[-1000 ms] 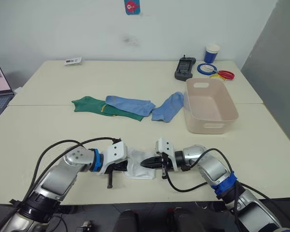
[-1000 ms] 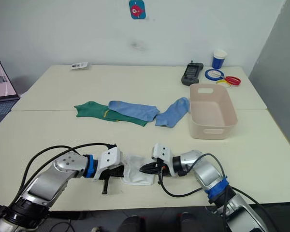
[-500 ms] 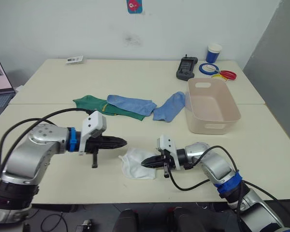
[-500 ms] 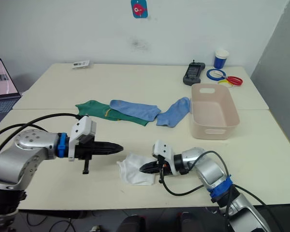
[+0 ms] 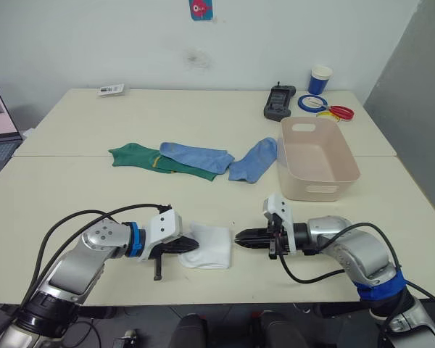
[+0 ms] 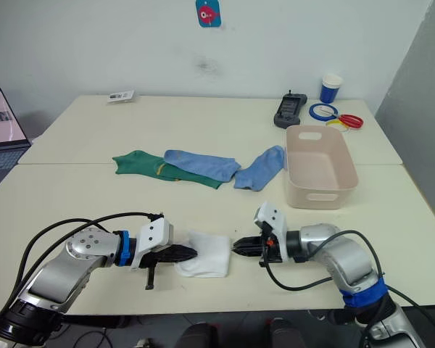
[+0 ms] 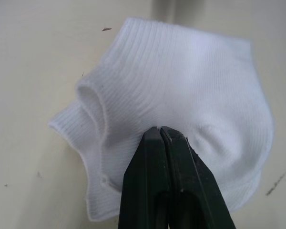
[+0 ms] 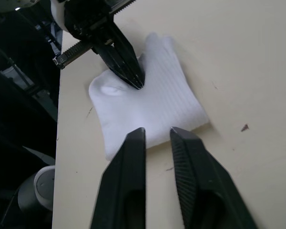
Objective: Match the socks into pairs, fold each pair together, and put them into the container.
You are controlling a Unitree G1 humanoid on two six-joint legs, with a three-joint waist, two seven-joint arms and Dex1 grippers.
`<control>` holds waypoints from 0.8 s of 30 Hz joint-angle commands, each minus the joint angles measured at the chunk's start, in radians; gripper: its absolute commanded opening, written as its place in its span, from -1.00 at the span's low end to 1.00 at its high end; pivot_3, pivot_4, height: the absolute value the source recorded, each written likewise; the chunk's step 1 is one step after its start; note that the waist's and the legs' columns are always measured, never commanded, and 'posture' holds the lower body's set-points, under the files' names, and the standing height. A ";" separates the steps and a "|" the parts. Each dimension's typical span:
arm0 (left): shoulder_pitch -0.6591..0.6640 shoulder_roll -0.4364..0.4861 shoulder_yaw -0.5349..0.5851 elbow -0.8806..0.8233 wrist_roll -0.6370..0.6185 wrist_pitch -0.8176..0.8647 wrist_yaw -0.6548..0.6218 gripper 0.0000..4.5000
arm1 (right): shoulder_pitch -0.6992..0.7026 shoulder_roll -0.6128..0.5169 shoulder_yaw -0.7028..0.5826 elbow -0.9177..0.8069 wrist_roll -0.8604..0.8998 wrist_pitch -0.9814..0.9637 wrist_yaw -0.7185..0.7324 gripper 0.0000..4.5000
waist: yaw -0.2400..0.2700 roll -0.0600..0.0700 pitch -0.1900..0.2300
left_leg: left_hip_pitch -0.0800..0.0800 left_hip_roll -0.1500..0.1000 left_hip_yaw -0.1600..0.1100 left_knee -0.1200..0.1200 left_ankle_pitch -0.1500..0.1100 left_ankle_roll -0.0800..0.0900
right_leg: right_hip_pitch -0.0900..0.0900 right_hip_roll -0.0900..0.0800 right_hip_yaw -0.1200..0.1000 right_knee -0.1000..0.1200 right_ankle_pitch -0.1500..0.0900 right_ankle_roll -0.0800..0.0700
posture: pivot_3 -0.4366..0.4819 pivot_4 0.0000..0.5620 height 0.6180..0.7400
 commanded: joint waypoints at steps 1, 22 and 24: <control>0.002 -0.011 -0.023 0.046 0.036 -0.035 0.003 -1.00 | -0.013 -0.011 -0.030 -0.049 0.064 0.120 -0.034 -0.12 | 0.000 0.000 0.000 | 0.000 0.000 0.000 0.000 0.000 0.000 | 0.000 0.000 0.000 0.000 0.000 0.000 | -0.05 -0.47 1.00; 0.053 -0.005 -0.039 0.064 0.057 -0.036 0.004 -1.00 | -0.194 0.444 -0.282 0.255 0.223 0.728 -0.402 0.98 | -0.008 0.002 -0.003 | 0.001 0.000 -0.001 -0.001 0.000 0.000 | 0.000 0.000 0.001 0.001 0.000 0.000 | -0.05 -0.47 1.00; 0.053 -0.005 -0.036 0.061 0.056 -0.032 0.005 -1.00 | -0.204 0.463 -0.286 0.277 0.211 0.728 -0.406 0.98 | -0.012 0.002 -0.003 | 0.001 0.000 -0.001 -0.001 0.000 0.000 | 0.000 0.001 0.000 0.001 0.000 0.000 | -0.05 -0.47 1.00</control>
